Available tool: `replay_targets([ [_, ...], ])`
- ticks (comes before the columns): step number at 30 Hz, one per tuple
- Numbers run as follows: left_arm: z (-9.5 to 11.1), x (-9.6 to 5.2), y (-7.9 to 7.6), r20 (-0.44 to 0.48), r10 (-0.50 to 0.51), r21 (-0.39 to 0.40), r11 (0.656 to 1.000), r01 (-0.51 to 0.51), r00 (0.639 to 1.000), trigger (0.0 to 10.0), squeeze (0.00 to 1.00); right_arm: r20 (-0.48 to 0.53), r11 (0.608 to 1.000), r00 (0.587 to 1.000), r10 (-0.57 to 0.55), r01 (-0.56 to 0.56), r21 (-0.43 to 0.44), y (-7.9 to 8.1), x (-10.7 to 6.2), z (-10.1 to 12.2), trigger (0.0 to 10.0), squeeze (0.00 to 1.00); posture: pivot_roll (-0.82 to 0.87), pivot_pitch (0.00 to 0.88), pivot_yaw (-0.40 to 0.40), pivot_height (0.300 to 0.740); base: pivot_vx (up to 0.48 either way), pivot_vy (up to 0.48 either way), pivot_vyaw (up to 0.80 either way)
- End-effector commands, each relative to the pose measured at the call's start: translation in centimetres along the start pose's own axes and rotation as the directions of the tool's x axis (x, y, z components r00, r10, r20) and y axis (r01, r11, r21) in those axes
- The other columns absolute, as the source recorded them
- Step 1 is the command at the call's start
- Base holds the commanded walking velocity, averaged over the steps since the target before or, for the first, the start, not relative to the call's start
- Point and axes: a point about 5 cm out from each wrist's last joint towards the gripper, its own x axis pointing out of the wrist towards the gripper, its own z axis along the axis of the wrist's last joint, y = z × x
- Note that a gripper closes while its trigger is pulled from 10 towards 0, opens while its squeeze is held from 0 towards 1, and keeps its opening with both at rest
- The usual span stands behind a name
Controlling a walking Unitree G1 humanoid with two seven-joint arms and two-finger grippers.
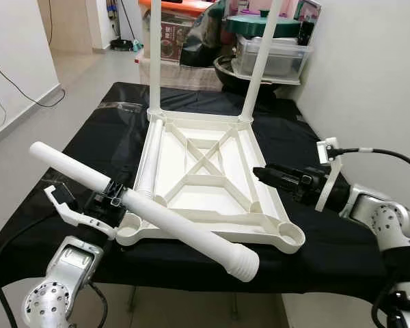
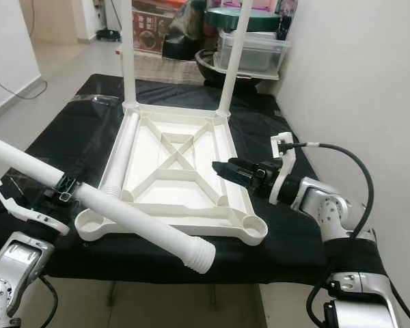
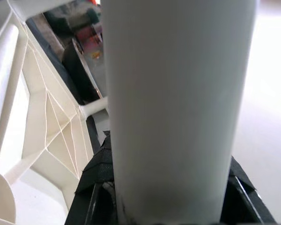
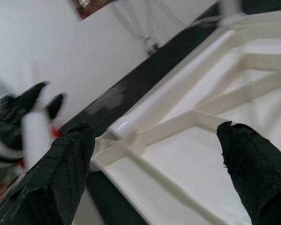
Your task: Building children table
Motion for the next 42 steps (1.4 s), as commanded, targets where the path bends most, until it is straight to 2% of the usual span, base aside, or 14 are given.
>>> replay_targets([
  [1,-1.0,0.2,-0.5,-0.050,-0.032,0.007,0.999,0.033,0.998,0.0,0.00,-0.101,0.991,0.987,0.128,-0.131,-0.032,2.3,2.1,0.6,10.0,0.00,0.08,0.000,-0.118,0.740,0.000,0.000,0.00],
  [2,-1.3,0.1,-0.7,-0.071,-0.039,0.025,0.999,0.041,0.997,0.0,0.00,-0.249,0.960,0.932,0.265,-0.280,-0.027,5.0,3.8,0.2,10.0,0.00,0.08,0.000,-0.127,0.740,0.000,0.000,0.00],
  [6,-1.4,0.1,-0.7,-0.075,-0.040,0.030,0.999,0.042,0.996,0.0,0.00,-0.291,0.945,0.906,0.308,-0.327,-0.016,5.8,4.0,-0.2,10.0,0.00,0.08,0.000,-0.127,0.740,0.000,0.000,0.00],
  [9,-2.0,0.2,-0.6,-0.106,-0.046,0.029,0.998,0.049,0.993,0.0,0.00,-0.422,0.887,0.812,0.404,-0.460,-0.035,7.8,4.4,-2.5,10.0,0.00,0.08,0.000,-0.117,0.740,0.000,0.000,0.00],
  [11,-2.3,0.3,-0.7,-0.123,-0.056,0.030,0.998,0.060,0.991,0.0,0.00,-0.471,0.871,0.777,0.417,-0.490,-0.037,8.3,4.5,-3.5,10.0,0.00,0.08,0.000,-0.117,0.740,0.000,0.000,0.00],
  [14,-2.4,0.6,-0.8,-0.131,-0.063,0.031,0.997,0.068,0.989,0.0,0.00,-0.500,0.870,0.765,0.406,-0.491,-0.046,8.3,4.7,-4.2,10.0,0.00,0.08,0.000,-0.116,0.740,0.000,0.000,0.00],
  [17,-2.8,1.0,-1.2,-0.157,-0.088,0.033,0.995,0.094,0.984,0.0,0.00,-0.545,0.910,0.784,0.299,-0.406,-0.085,7.1,6.0,-5.6,10.0,0.00,0.08,0.000,-0.117,0.740,0.000,0.000,0.00],
  [20,-3.0,1.1,-1.4,-0.171,-0.097,0.038,0.994,0.105,0.980,0.0,0.00,-0.552,0.923,0.790,0.267,-0.375,-0.089,6.9,6.3,-5.8,10.0,0.00,0.08,0.000,-0.119,0.740,0.000,0.000,0.00],
  [26,-3.8,1.0,-1.6,-0.203,-0.108,0.040,0.992,0.118,0.973,0.0,0.00,-0.568,0.931,0.794,0.216,-0.343,-0.126,6.5,6.6,-5.6,10.0,0.00,0.08,0.000,-0.120,0.740,0.000,0.000,0.00],
  [31,-4.2,1.1,-1.7,-0.211,-0.112,0.040,0.992,0.124,0.971,0.0,0.00,-0.576,0.926,0.786,0.225,-0.356,-0.125,6.6,6.7,-5.7,10.0,0.00,0.08,0.000,-0.121,0.740,0.000,0.000,0.00],
  [35,-4.4,1.4,-1.8,-0.233,-0.122,0.047,0.990,0.137,0.965,0.0,0.00,-0.639,0.902,0.728,0.248,-0.414,-0.122,7.3,6.6,-6.8,9.9,0.00,0.08,0.000,-0.121,0.740,0.000,0.000,0.00],
  [36,-4.4,1.4,-1.8,-0.233,-0.122,0.047,0.990,0.137,0.965,0.0,0.00,-0.639,0.902,0.728,0.248,-0.414,-0.122,7.3,6.6,-6.8,9.9,0.00,0.08,0.000,-0.121,0.740,0.000,0.000,0.00],
  [37,-4.5,1.5,-1.7,-0.240,-0.124,0.049,0.989,0.140,0.963,0.0,0.00,-0.671,0.890,0.696,0.256,-0.441,-0.118,7.6,6.7,-7.5,9.8,0.00,0.07,0.000,-0.118,0.740,0.000,0.000,0.00],
  [42,-4.6,1.8,-1.8,-0.248,-0.132,0.052,0.987,0.150,0.960,0.0,0.00,-0.702,0.875,0.660,0.267,-0.472,-0.110,8.2,6.9,-8.5,9.9,0.00,0.08,0.000,-0.124,0.740,0.000,0.000,0.00],
])
